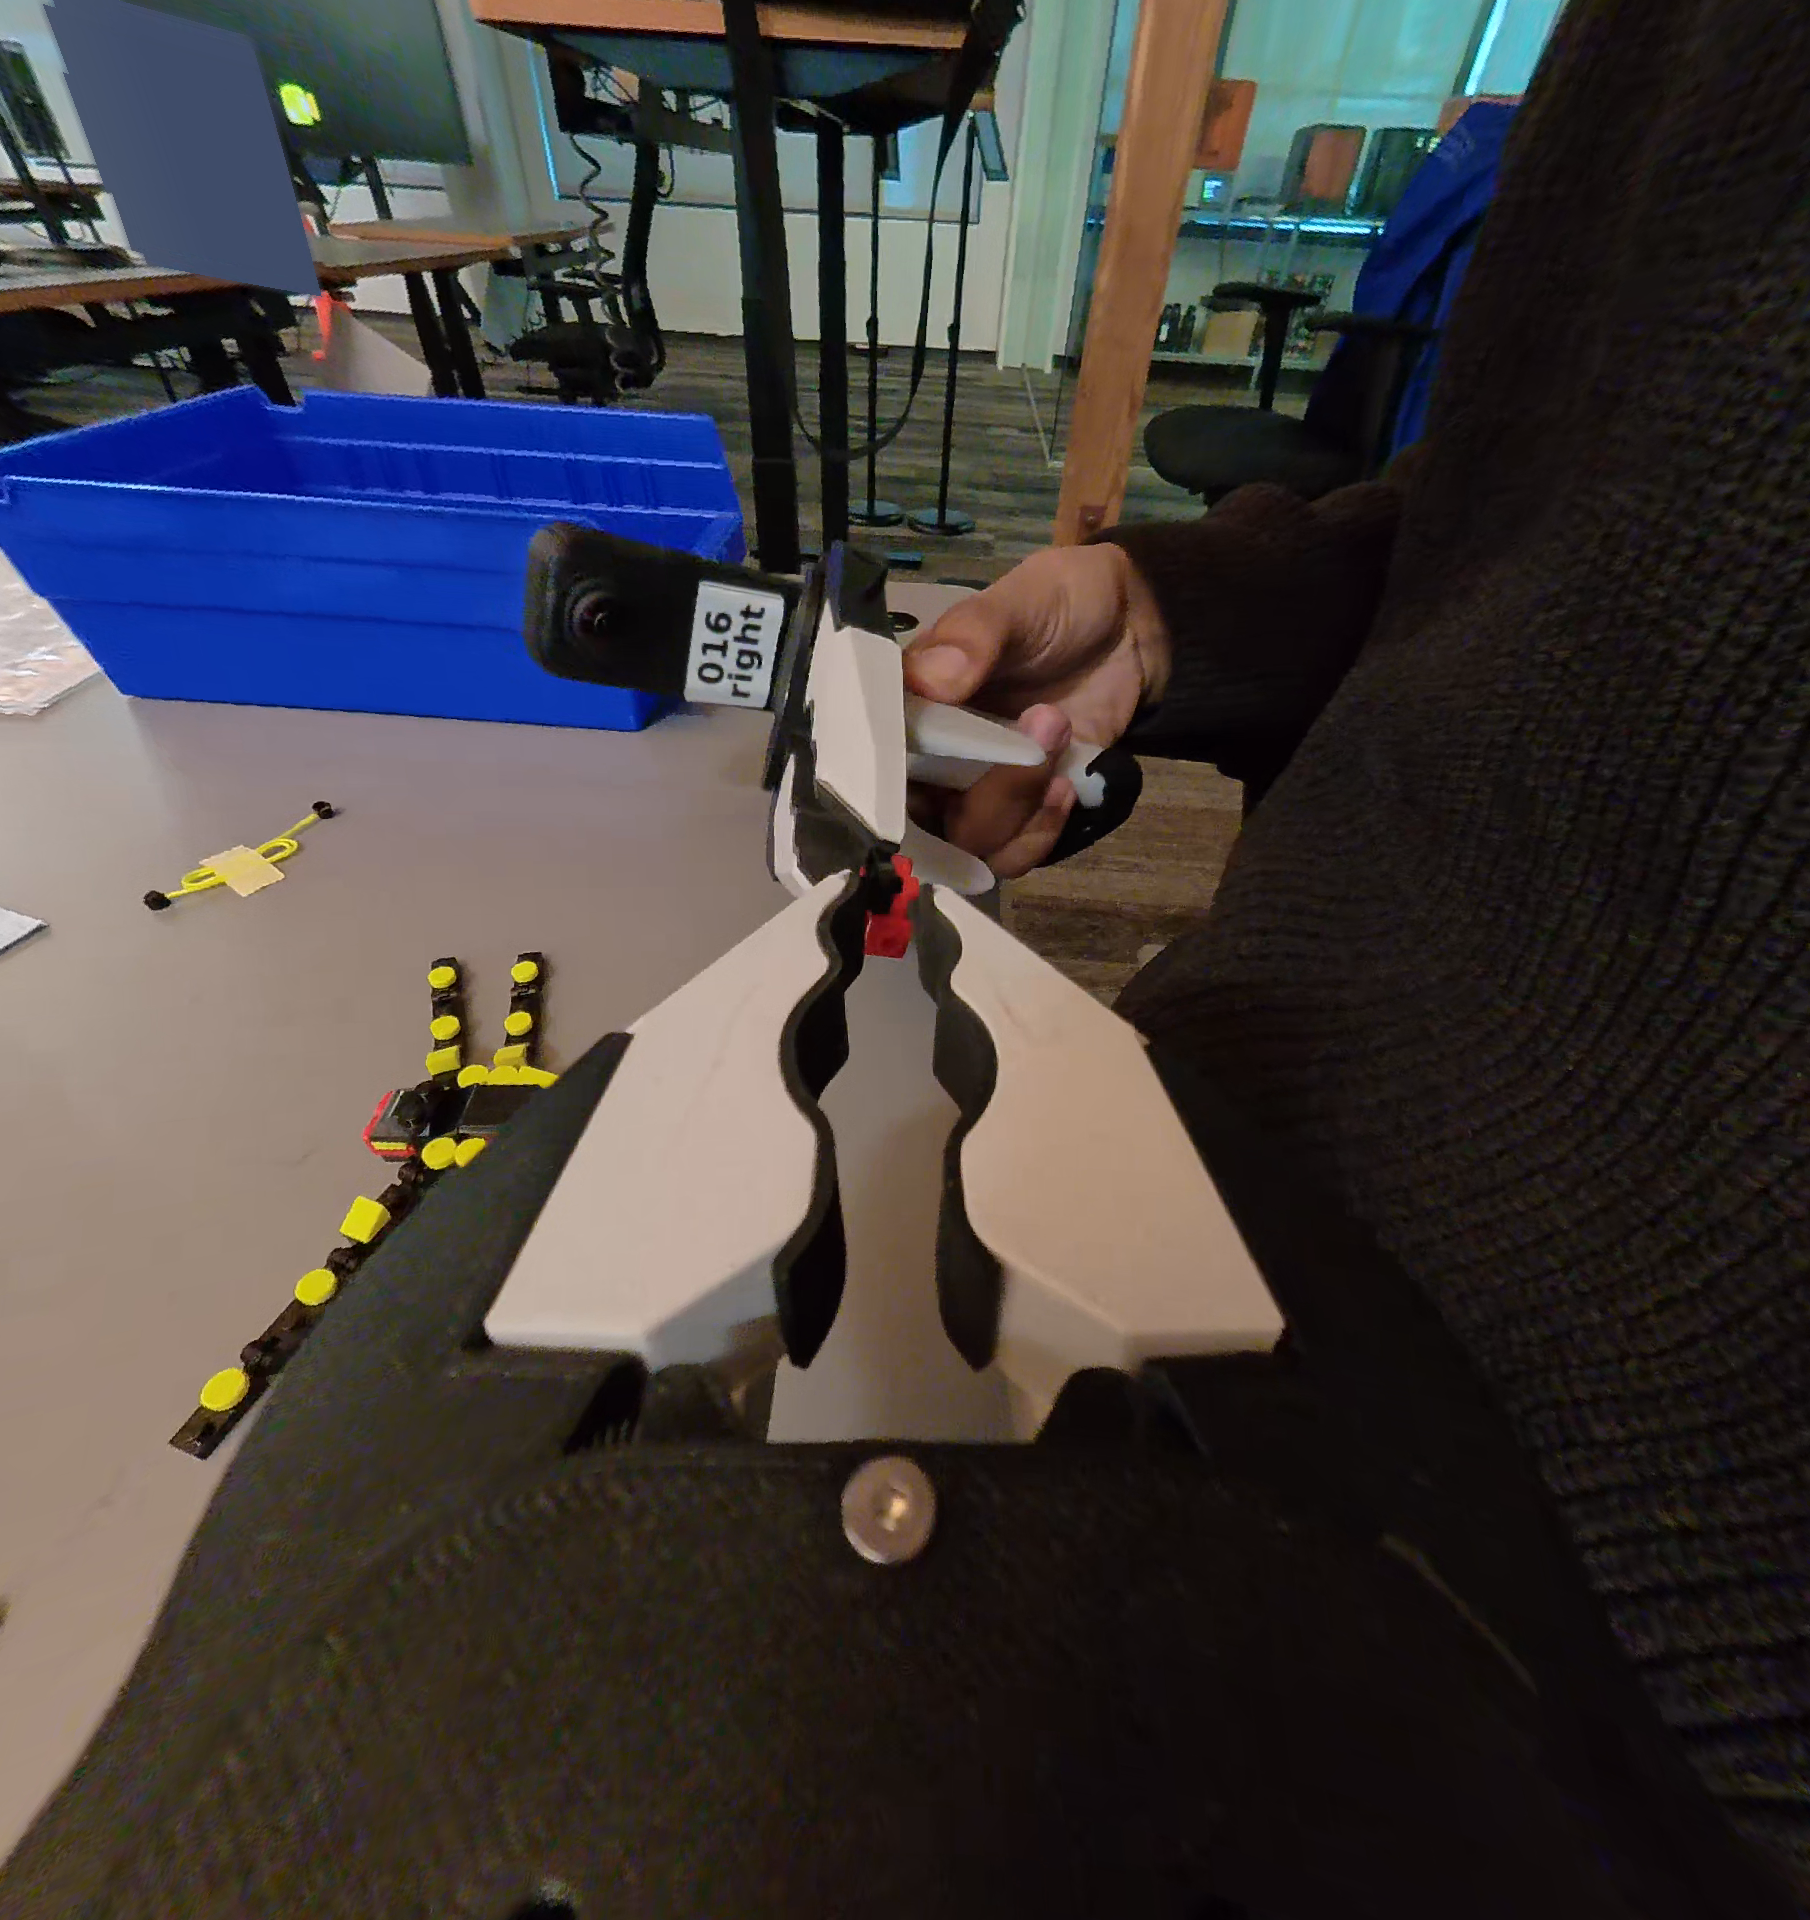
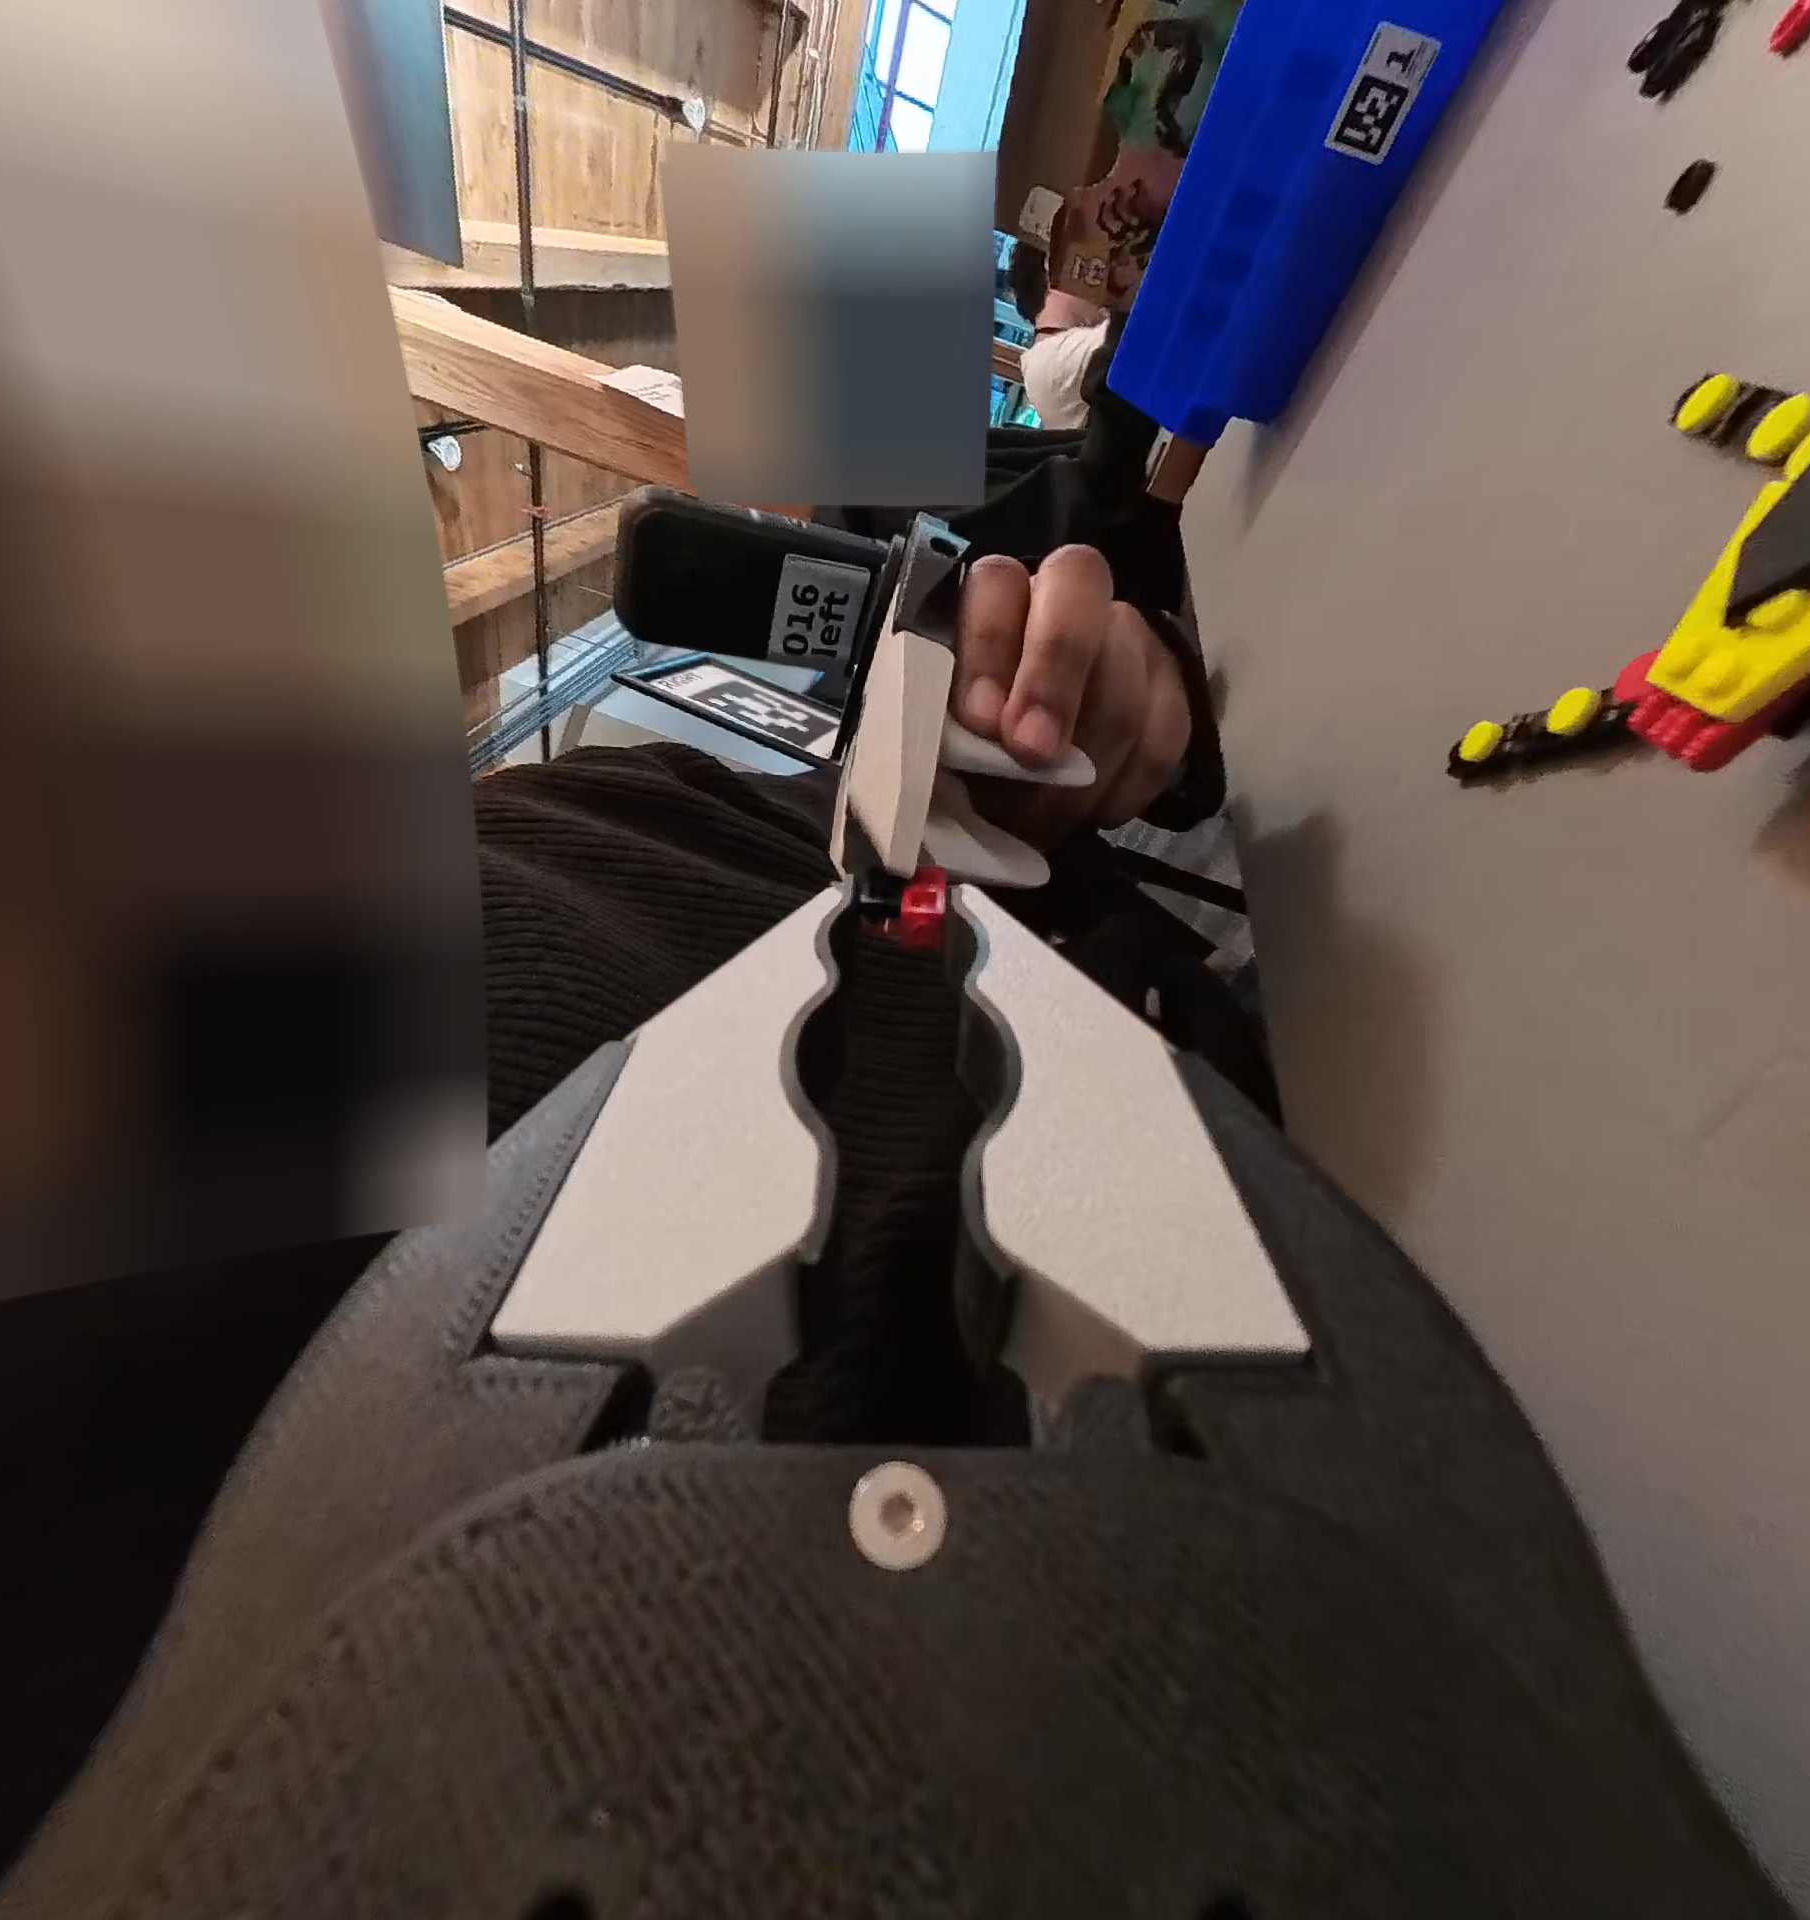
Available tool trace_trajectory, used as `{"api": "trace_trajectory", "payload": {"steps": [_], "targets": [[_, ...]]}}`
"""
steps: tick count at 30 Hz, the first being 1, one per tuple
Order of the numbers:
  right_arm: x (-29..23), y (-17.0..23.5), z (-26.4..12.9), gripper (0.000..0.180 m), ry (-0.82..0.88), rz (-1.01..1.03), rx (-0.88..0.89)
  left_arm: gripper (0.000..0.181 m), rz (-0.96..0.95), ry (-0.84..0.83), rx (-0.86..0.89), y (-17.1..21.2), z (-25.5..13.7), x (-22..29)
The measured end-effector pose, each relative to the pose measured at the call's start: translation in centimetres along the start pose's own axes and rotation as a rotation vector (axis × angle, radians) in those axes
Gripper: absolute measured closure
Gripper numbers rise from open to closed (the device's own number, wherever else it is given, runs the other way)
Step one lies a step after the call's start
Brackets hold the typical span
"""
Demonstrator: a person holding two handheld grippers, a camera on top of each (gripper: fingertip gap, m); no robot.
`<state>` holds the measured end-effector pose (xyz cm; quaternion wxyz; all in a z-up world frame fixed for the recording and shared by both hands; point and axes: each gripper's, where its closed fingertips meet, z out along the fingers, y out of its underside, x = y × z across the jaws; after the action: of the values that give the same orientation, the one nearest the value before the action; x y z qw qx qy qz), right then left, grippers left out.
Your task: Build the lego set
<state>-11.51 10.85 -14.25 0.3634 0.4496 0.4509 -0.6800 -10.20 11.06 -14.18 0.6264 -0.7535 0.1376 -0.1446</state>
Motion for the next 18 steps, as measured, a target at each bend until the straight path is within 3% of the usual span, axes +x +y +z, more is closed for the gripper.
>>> {"api": "trace_trajectory", "payload": {"steps": [7, 9, 14, 18], "targets": [[-0.6, -1.2, -0.7, 0.151, 0.018, -0.103, 0.041, 0.176, -0.131, -0.005, 0.086, -1.4, -0.7, -1.1], [-1.5, -2.2, -1.0, 0.15, 0.052, -0.261, 0.079, 0.176, -0.186, 0.003, 0.12, -1.8, -1.0, -1.4], [-3.9, -2.8, -0.6, 0.151, 0.23, -0.884, 0.089, 0.176, -0.332, 0.057, 0.206, -3.0, -1.4, -1.6], [-3.1, -1.7, 0.2, 0.154, 0.33, -1.079, 0.003, 0.176, -0.377, 0.087, 0.243, -3.5, -1.7, -1.6]]}}
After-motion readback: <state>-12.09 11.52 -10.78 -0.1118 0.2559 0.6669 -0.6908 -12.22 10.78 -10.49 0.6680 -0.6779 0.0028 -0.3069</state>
